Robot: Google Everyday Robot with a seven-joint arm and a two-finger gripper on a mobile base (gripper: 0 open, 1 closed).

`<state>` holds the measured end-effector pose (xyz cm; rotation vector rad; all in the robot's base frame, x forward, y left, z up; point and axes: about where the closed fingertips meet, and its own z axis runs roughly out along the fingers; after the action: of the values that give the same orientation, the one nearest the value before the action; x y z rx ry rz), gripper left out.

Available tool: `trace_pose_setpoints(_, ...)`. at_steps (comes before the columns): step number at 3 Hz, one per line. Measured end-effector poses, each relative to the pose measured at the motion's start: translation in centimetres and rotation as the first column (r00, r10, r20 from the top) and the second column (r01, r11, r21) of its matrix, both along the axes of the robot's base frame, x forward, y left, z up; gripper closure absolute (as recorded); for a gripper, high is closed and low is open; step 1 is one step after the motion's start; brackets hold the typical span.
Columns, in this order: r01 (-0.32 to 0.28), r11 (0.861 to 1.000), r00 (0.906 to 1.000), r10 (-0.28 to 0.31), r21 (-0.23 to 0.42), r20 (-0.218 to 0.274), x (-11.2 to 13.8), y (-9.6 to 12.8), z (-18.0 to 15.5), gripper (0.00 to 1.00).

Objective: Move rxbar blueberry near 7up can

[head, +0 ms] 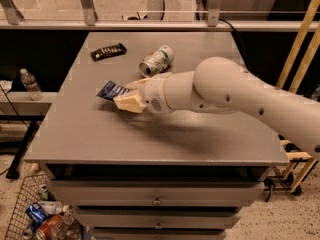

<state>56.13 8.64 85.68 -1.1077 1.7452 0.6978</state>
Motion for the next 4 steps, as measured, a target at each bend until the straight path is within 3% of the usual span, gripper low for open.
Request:
trace_pose_setpoints(2,0.107,0.986,0.9942,-0.106,-0.127,0.019,-0.1,-7.3,1.6,1.0)
trace_pose_setpoints(4,0.208,0.953,0.9776,-0.21,-0.219,0.014,-1.3,-13.9,3.0,1.0)
